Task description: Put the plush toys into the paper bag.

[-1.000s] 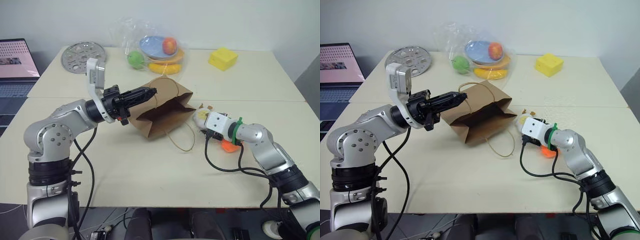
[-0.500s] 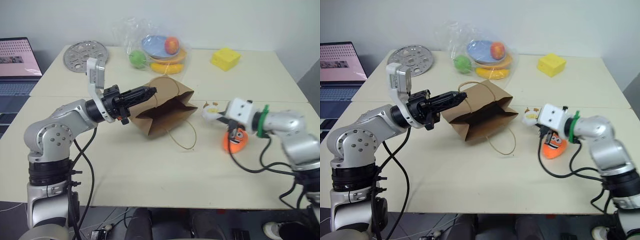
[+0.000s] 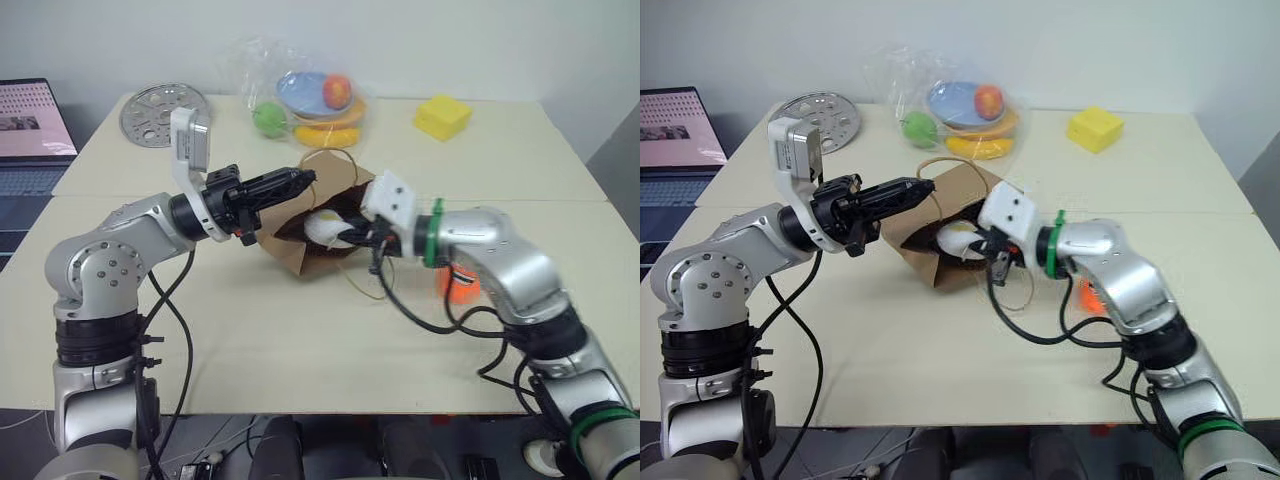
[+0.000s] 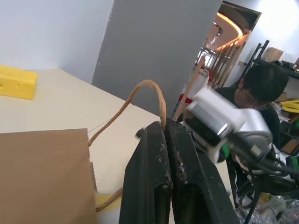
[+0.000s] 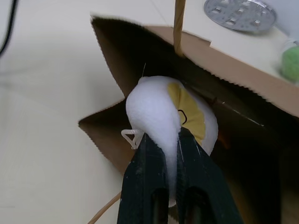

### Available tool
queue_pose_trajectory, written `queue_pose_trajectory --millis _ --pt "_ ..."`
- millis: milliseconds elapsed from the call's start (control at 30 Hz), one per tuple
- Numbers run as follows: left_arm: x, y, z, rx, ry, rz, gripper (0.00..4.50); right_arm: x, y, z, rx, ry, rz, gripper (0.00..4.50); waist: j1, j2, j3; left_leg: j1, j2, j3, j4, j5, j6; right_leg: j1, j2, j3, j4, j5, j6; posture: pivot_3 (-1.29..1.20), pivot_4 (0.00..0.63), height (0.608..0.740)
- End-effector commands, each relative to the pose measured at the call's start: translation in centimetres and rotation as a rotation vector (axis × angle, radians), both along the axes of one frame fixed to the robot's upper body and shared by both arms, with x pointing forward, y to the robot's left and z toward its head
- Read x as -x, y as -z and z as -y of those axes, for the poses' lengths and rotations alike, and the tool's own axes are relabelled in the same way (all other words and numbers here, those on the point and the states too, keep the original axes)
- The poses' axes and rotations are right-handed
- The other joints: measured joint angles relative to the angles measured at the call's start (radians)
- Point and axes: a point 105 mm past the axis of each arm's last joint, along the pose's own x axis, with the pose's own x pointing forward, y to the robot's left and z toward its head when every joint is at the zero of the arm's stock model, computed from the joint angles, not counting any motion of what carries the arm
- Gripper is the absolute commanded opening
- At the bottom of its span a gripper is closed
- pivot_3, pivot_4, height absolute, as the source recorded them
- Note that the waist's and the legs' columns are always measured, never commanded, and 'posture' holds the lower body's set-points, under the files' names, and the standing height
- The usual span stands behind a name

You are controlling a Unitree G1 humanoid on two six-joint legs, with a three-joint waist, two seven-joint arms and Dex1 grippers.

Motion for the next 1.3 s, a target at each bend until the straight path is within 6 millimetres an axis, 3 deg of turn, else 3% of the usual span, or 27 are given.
queue_pose_trajectory --millis 33,200,467,567,667,767,900,1000,1100,1200,1300 --pt "0.6 -1.2 -0.1 0.007 0.015 0.050 0.00 -1.3 -2.3 -1.0 -0.019 0.024 0.130 0.02 0.003 0.000 0.000 -0.001 0.000 0.000 0.000 0.000 0.000 -0.001 0.000 0.000 0.000 0.000 0.000 0.00 0.150 0.740" --pt "0.6 -1.2 -0.1 0.017 0.011 0.050 0.00 -1.5 -2.6 -1.9 -0.037 0.013 0.154 1.52 0.005 0.000 0.000 -0.002 0.000 -0.002 -0.001 0.000 0.000 -0.002 0.000 -0.002 0.000 0.000 0.000 0.00 0.150 0.740" --pt "0.2 -1.2 -0.3 0.031 -0.001 0.047 0.00 -0.6 -3.1 -1.1 -0.075 0.016 0.122 4.48 0.005 0.000 0.000 -0.002 0.000 -0.002 -0.001 0.000 0.000 -0.002 0.000 -0.003 0.001 0.000 0.000 0.00 0.150 0.740" --pt "0.0 -1.3 -0.2 0.038 -0.005 0.048 0.00 1.0 -4.4 0.4 -0.094 -0.019 0.105 4.48 0.008 0.000 0.000 -0.002 0.000 -0.002 0.000 0.000 0.000 -0.002 0.000 -0.003 0.002 0.000 0.000 0.00 0.150 0.740" --pt "-0.1 -1.3 -0.1 0.042 -0.008 0.047 0.00 3.3 -5.6 3.9 -0.068 -0.057 0.097 4.48 0.015 0.000 0.000 -0.003 0.000 -0.003 0.000 0.000 0.000 -0.002 0.000 -0.003 0.001 0.000 0.000 0.00 0.150 0.740" --pt "-0.1 -1.2 -0.1 0.044 -0.010 0.045 0.00 4.8 -5.3 7.4 0.020 -0.041 0.081 4.48 0.021 0.000 0.000 -0.003 -0.001 -0.003 -0.001 0.000 0.000 -0.001 -0.001 -0.004 -0.001 0.000 0.000 0.00 0.150 0.740" --pt "-0.1 -1.0 -0.1 0.045 -0.011 0.042 0.00 6.1 -3.2 11.1 0.164 0.019 -0.002 4.48 0.017 0.000 0.000 -0.003 0.000 -0.003 -0.001 0.000 0.000 -0.001 -0.001 -0.004 -0.001 0.000 0.000 0.00 0.150 0.740" --pt "-0.1 -1.0 -0.1 0.046 -0.011 0.041 0.00 6.3 0.9 14.5 0.338 0.114 -0.077 4.48 0.015 0.000 0.000 -0.003 0.000 -0.002 0.000 0.000 0.000 -0.001 -0.001 -0.003 -0.002 0.000 0.000 0.00 0.150 0.740" --pt "-0.1 -1.0 -0.1 0.046 -0.009 0.039 0.00 6.0 3.2 16.0 0.425 0.150 -0.088 4.48 0.007 0.000 0.000 -0.003 0.000 0.000 0.001 0.000 0.000 -0.001 -0.001 -0.001 -0.003 0.000 0.000 0.00 0.150 0.740" --pt "-0.1 -0.9 0.0 0.041 -0.008 0.040 0.00 4.3 5.0 17.7 0.507 0.226 -0.049 4.48 0.001 0.000 0.000 -0.002 0.000 0.002 0.001 0.000 0.000 -0.001 -0.001 0.001 -0.002 0.000 0.000 0.00 0.150 0.740" --pt "-0.1 -0.9 0.0 0.041 -0.009 0.041 0.00 3.7 5.8 18.2 0.530 0.242 -0.039 4.48 0.004 0.000 0.000 -0.002 0.000 0.002 0.002 0.000 0.000 -0.001 -0.001 0.001 -0.002 0.001 0.002 0.00 0.150 0.740"
